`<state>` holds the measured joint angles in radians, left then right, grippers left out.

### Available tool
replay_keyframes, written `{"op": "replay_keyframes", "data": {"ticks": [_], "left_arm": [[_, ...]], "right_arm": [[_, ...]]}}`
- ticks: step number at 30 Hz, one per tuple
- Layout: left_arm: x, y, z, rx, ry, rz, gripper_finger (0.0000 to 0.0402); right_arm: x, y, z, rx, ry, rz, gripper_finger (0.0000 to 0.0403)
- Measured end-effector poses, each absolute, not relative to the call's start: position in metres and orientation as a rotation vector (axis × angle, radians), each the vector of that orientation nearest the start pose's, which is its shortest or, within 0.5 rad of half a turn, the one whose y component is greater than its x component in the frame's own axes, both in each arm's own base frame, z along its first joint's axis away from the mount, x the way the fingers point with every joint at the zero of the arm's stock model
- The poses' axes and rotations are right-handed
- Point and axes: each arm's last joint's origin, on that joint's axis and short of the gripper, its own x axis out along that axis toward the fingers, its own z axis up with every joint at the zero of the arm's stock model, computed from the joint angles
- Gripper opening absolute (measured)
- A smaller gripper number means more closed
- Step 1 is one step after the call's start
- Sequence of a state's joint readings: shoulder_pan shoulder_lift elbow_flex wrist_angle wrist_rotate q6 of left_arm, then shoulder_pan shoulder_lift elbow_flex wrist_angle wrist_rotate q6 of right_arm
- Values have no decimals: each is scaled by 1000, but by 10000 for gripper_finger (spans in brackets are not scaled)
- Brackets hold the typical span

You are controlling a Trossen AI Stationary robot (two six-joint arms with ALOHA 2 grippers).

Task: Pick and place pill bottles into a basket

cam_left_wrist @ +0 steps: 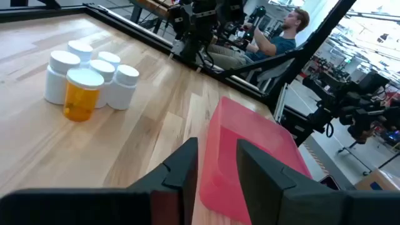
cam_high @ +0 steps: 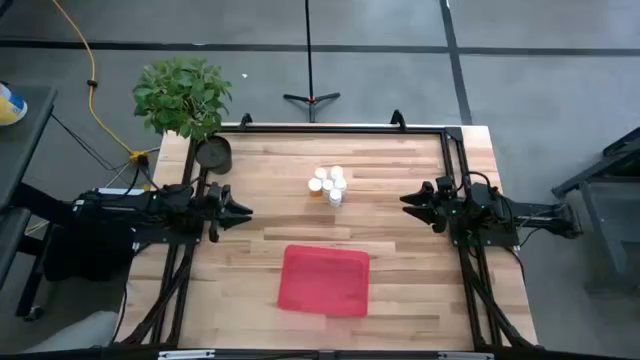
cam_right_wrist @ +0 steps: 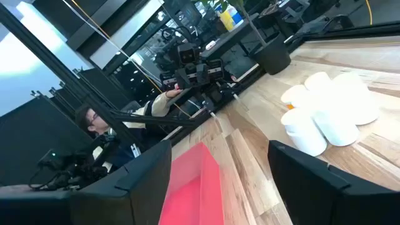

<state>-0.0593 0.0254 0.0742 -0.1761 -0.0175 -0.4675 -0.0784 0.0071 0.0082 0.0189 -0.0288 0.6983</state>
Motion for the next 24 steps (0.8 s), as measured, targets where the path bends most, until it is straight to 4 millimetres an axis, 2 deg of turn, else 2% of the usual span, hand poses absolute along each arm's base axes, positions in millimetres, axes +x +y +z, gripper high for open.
{"op": "replay_keyframes", "data": {"ticks": [24], "left_arm": [[94,-5,170,-471,134,-10,145]], "right_arm": [[97,-7,168,695,-30,-43,256]]}}
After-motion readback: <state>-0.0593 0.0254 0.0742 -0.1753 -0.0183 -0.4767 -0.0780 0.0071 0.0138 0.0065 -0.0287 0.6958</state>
